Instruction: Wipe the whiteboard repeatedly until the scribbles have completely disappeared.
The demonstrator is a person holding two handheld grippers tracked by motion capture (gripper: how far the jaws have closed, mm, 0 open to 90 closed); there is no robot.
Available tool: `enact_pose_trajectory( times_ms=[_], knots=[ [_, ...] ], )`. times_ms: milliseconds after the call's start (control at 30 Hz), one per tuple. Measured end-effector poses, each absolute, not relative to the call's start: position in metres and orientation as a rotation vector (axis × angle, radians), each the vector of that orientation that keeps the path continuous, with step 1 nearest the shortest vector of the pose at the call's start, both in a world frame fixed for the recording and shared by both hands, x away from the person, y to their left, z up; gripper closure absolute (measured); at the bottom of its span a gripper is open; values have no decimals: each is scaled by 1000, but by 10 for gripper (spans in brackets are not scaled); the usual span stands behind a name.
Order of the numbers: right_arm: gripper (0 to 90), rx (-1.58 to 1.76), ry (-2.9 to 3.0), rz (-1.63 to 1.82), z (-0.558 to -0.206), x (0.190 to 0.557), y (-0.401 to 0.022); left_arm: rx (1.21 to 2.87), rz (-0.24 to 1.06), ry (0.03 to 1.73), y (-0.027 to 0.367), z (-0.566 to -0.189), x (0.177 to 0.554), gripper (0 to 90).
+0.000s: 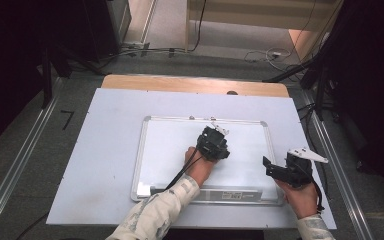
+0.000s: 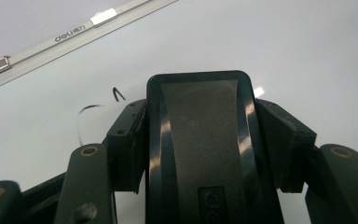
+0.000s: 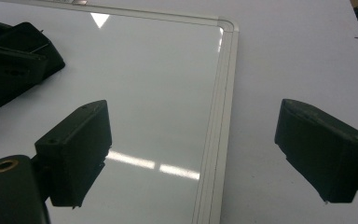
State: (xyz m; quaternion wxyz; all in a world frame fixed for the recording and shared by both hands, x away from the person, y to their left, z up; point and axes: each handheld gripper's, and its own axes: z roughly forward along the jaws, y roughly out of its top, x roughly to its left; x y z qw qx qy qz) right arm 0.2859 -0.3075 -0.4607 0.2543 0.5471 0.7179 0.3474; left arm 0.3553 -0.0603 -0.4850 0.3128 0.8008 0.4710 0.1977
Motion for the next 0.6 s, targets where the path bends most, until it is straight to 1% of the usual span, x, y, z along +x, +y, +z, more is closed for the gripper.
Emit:
enact_pose_trajectory(
  times_ms=[167,600],
  knots=[
    [95,1488,1950,941,-461,286,-307,2125,520,1231,-60,-485,352,405],
    [96,1484,1953,944,-461,286,-306,2145,503,1195,-76,-485,348,405]
  ],
)
